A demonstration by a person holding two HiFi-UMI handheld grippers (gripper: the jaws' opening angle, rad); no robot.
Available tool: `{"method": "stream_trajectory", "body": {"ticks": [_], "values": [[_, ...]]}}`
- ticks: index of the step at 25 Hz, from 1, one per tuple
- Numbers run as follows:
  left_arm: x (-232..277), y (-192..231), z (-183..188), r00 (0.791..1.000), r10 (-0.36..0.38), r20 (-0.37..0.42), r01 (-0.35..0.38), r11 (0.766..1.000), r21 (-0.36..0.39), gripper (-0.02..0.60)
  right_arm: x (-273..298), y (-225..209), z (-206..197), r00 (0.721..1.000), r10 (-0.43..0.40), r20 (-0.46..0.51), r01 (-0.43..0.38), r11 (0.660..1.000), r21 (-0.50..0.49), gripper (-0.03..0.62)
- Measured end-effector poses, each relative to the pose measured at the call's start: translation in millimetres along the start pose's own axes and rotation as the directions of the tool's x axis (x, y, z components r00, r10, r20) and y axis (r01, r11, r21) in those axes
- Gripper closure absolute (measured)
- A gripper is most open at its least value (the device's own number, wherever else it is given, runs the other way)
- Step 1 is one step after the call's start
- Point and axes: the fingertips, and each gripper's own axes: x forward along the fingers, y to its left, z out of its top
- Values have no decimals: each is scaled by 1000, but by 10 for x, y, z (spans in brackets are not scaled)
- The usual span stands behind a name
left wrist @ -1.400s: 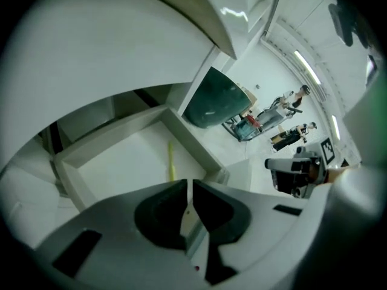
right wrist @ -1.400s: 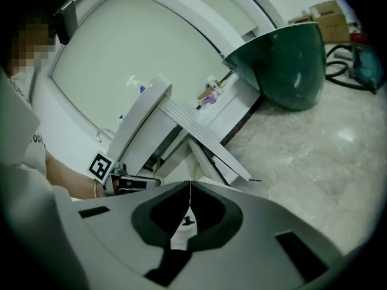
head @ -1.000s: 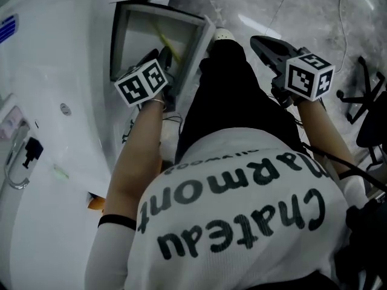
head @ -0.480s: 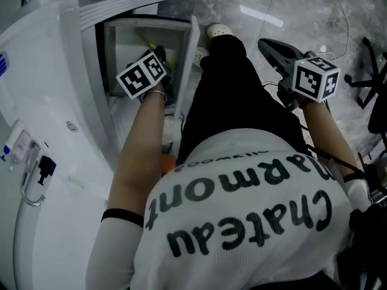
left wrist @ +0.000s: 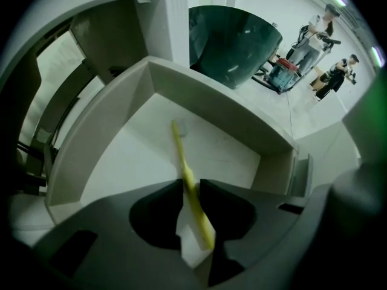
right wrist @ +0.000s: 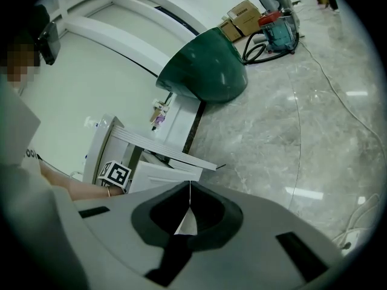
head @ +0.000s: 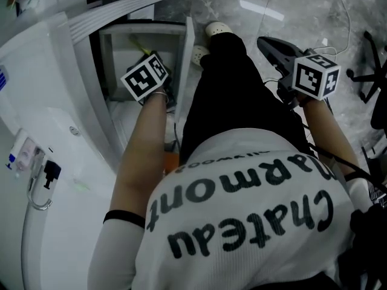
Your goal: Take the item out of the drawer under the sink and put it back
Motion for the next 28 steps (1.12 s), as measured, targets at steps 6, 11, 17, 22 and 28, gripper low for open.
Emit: {"method": "stream_trajectory", "body": {"ticks": [6, 11, 17, 22, 28], "values": [[0, 12, 3, 1000, -4, 28, 4, 1000, -1, 500, 33, -42, 37, 1000, 5, -4, -4, 1000, 18, 582], [-9, 63, -15, 997, -59, 40, 60, 998, -30, 534, 49, 6, 43, 1000, 20, -11, -20, 1000, 13, 582], [-6, 73, -22, 996, -80, 32, 82, 996, -44, 535, 31, 99, 184, 1000, 26, -15, -26, 999, -34, 582], [0, 55, -20, 998, -53, 31, 53, 999, 1, 535, 21, 150, 213, 999, 23, -29, -25, 998, -59, 582], [2, 40, -3, 998, -61, 32, 61, 998, 24, 535, 43, 213, 183, 999, 27, -40, -30, 998, -64, 582]]}}
